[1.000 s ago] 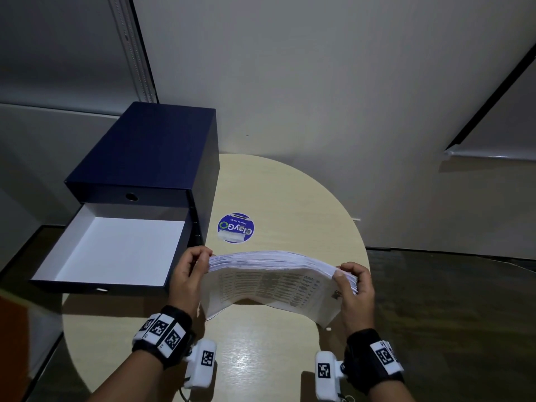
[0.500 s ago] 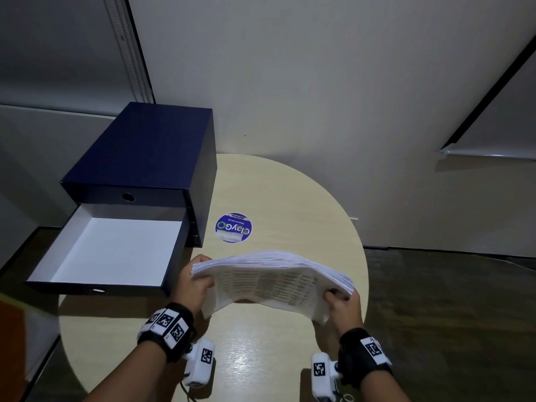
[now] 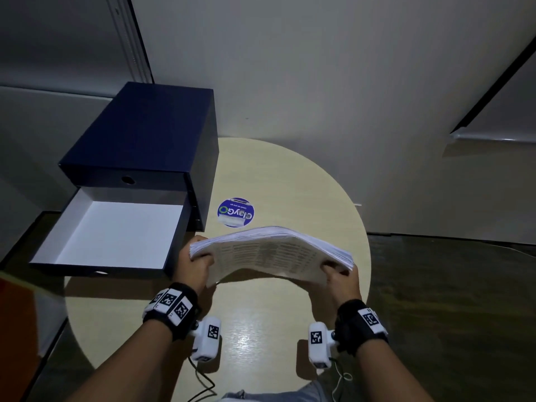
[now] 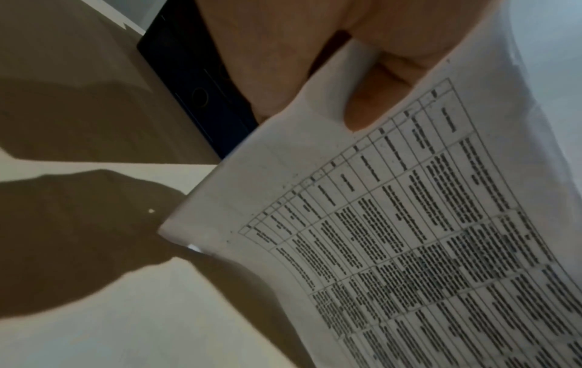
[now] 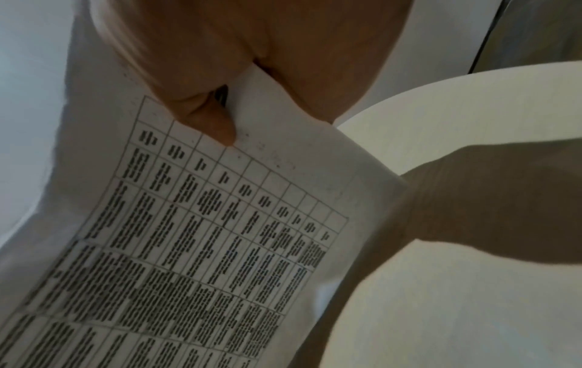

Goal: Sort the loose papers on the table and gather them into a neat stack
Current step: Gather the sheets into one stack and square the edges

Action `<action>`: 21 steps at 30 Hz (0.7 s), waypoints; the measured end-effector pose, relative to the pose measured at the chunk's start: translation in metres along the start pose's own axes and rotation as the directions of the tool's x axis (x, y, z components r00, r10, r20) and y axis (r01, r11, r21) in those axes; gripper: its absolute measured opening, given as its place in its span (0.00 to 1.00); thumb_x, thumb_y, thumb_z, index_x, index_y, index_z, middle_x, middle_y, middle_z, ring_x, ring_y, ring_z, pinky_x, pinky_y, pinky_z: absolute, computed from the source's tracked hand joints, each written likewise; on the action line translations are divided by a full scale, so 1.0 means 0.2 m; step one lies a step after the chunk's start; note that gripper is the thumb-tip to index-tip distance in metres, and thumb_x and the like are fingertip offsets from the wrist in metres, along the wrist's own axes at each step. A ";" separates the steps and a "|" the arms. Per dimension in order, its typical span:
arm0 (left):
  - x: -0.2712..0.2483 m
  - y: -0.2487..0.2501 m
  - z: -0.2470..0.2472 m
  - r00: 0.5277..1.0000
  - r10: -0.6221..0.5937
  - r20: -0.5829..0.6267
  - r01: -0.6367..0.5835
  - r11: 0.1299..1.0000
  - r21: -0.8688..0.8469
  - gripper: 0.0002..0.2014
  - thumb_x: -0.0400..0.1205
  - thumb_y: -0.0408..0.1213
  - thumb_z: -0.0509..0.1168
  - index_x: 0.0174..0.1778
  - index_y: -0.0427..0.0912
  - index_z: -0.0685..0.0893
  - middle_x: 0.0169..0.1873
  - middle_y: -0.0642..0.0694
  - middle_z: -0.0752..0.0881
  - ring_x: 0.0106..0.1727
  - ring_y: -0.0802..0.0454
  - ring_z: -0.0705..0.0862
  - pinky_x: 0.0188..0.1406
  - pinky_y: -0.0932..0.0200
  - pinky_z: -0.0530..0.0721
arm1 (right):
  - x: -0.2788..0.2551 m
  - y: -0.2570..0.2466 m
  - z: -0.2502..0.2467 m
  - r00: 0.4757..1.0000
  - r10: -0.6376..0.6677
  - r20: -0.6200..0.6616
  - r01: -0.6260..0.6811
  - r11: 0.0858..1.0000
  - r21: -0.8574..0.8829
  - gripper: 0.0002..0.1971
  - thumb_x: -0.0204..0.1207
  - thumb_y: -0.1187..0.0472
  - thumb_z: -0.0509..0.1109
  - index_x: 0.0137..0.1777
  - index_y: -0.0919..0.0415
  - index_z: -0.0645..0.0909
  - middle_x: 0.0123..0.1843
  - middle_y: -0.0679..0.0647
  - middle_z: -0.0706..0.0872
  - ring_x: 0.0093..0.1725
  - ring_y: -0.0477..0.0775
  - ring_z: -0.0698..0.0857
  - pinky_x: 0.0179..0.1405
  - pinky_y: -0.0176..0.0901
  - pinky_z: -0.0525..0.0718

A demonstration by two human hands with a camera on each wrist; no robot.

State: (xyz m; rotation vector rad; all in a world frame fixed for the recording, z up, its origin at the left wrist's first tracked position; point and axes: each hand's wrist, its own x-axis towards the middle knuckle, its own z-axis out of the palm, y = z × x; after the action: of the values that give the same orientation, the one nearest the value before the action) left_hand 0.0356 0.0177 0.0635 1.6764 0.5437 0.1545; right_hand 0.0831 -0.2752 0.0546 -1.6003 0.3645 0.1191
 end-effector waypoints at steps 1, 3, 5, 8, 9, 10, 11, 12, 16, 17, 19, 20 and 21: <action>-0.01 -0.01 0.00 1.000 -0.005 0.017 0.005 1.000 0.002 0.14 0.76 0.16 0.64 0.46 0.40 0.82 0.41 0.41 0.86 0.45 0.48 0.86 0.30 0.68 0.82 | 0.02 0.03 0.00 1.000 0.007 0.016 -0.007 1.000 -0.013 0.12 0.77 0.79 0.66 0.56 0.66 0.80 0.44 0.58 0.86 0.54 0.70 0.86 0.27 0.32 0.84; -0.02 -0.01 -0.01 0.998 -0.022 0.050 0.023 1.000 -0.015 0.15 0.76 0.17 0.66 0.52 0.41 0.82 0.43 0.41 0.88 0.46 0.46 0.87 0.29 0.72 0.84 | 0.04 0.09 0.00 0.999 0.005 0.049 -0.002 0.998 -0.059 0.16 0.74 0.76 0.68 0.62 0.67 0.81 0.50 0.61 0.87 0.60 0.72 0.86 0.28 0.39 0.86; -0.03 0.01 0.00 0.999 -0.028 0.029 0.030 0.998 -0.054 0.18 0.75 0.15 0.66 0.52 0.42 0.80 0.44 0.42 0.87 0.46 0.47 0.87 0.29 0.69 0.83 | 0.06 0.11 -0.01 1.000 0.004 0.026 -0.002 0.997 -0.082 0.16 0.73 0.74 0.71 0.60 0.64 0.81 0.51 0.61 0.88 0.58 0.70 0.87 0.36 0.47 0.87; 0.01 0.00 0.00 0.999 -0.029 0.015 0.029 0.999 -0.041 0.18 0.75 0.15 0.66 0.49 0.46 0.81 0.44 0.42 0.88 0.46 0.48 0.87 0.30 0.70 0.82 | 0.05 0.09 0.01 1.000 -0.001 0.023 0.003 0.995 -0.102 0.16 0.73 0.73 0.71 0.60 0.60 0.82 0.50 0.60 0.89 0.57 0.67 0.88 0.50 0.62 0.90; 0.02 -0.01 0.00 0.999 -0.029 0.025 0.029 0.999 -0.024 0.17 0.75 0.17 0.66 0.49 0.45 0.83 0.44 0.42 0.89 0.46 0.48 0.88 0.31 0.69 0.82 | 0.05 0.09 0.02 1.000 0.008 0.018 -0.006 0.993 -0.115 0.16 0.74 0.73 0.70 0.60 0.61 0.83 0.50 0.60 0.90 0.57 0.67 0.88 0.51 0.62 0.90; 0.04 -0.02 0.00 0.999 -0.031 0.022 0.031 1.000 -0.005 0.17 0.75 0.17 0.65 0.50 0.43 0.84 0.44 0.43 0.89 0.46 0.48 0.88 0.32 0.68 0.82 | 0.07 0.10 0.02 1.000 0.020 0.001 -0.020 0.992 -0.123 0.15 0.75 0.73 0.70 0.60 0.62 0.83 0.49 0.59 0.89 0.57 0.67 0.88 0.49 0.58 0.91; 0.04 -0.01 0.01 0.999 -0.032 0.010 0.032 0.999 0.002 0.16 0.74 0.16 0.64 0.50 0.40 0.85 0.42 0.43 0.89 0.45 0.49 0.88 0.33 0.66 0.82 | 0.07 0.09 0.02 1.000 0.023 -0.013 -0.024 0.992 -0.123 0.15 0.75 0.74 0.70 0.60 0.63 0.83 0.48 0.58 0.89 0.57 0.66 0.88 0.46 0.53 0.90; 0.05 -0.02 0.01 0.999 -0.033 -0.010 0.033 0.999 0.000 0.16 0.73 0.14 0.63 0.49 0.37 0.84 0.41 0.44 0.89 0.43 0.50 0.87 0.33 0.67 0.82 | 0.07 0.09 0.01 1.000 0.016 -0.017 -0.017 0.993 -0.113 0.15 0.75 0.75 0.69 0.60 0.64 0.83 0.47 0.58 0.89 0.57 0.66 0.88 0.44 0.48 0.88; 0.02 -0.02 0.01 0.996 -0.083 -0.015 0.083 0.996 -0.020 0.19 0.75 0.14 0.62 0.54 0.40 0.83 0.42 0.50 0.87 0.45 0.54 0.85 0.31 0.68 0.80 | 0.04 0.11 0.00 0.996 0.085 0.034 -0.084 0.996 -0.030 0.20 0.74 0.75 0.70 0.63 0.59 0.82 0.56 0.60 0.89 0.59 0.65 0.87 0.50 0.56 0.92; 0.01 -0.03 0.01 0.992 -0.124 -0.011 0.123 0.992 -0.021 0.19 0.76 0.16 0.63 0.55 0.43 0.83 0.43 0.53 0.87 0.46 0.54 0.84 0.33 0.65 0.79 | 0.03 0.11 0.00 0.994 0.095 0.048 -0.094 0.995 -0.037 0.19 0.75 0.74 0.71 0.64 0.59 0.81 0.56 0.59 0.88 0.59 0.64 0.86 0.47 0.53 0.93; 0.01 -0.04 0.01 0.983 -0.183 -0.015 0.182 0.983 -0.034 0.20 0.77 0.18 0.64 0.57 0.46 0.81 0.43 0.54 0.86 0.47 0.51 0.84 0.36 0.64 0.77 | 0.02 0.09 -0.01 0.998 0.037 0.052 -0.030 0.991 -0.133 0.16 0.78 0.73 0.73 0.63 0.61 0.81 0.53 0.54 0.88 0.59 0.61 0.87 0.42 0.41 0.89; 0.01 -0.04 0.01 0.982 -0.187 -0.024 0.186 0.982 -0.025 0.21 0.76 0.18 0.63 0.59 0.46 0.81 0.45 0.53 0.86 0.51 0.48 0.85 0.39 0.62 0.79 | 0.03 0.08 -0.01 0.999 -0.008 0.047 0.017 0.981 -0.192 0.15 0.78 0.71 0.74 0.63 0.61 0.82 0.51 0.51 0.88 0.60 0.60 0.87 0.43 0.37 0.85; 0.02 -0.03 0.01 0.984 -0.174 -0.045 0.174 0.985 -0.003 0.24 0.75 0.17 0.63 0.62 0.45 0.79 0.48 0.50 0.86 0.56 0.44 0.85 0.44 0.58 0.82 | 0.03 0.05 -0.01 0.997 -0.056 0.054 0.068 0.966 -0.249 0.14 0.79 0.71 0.74 0.62 0.60 0.82 0.50 0.48 0.88 0.58 0.57 0.88 0.44 0.32 0.83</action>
State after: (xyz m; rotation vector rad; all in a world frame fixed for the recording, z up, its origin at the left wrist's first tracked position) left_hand 0.0382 0.0176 0.0559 1.6205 0.7214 0.0655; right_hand 0.0850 -0.2784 0.0445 -1.8537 0.2707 0.1591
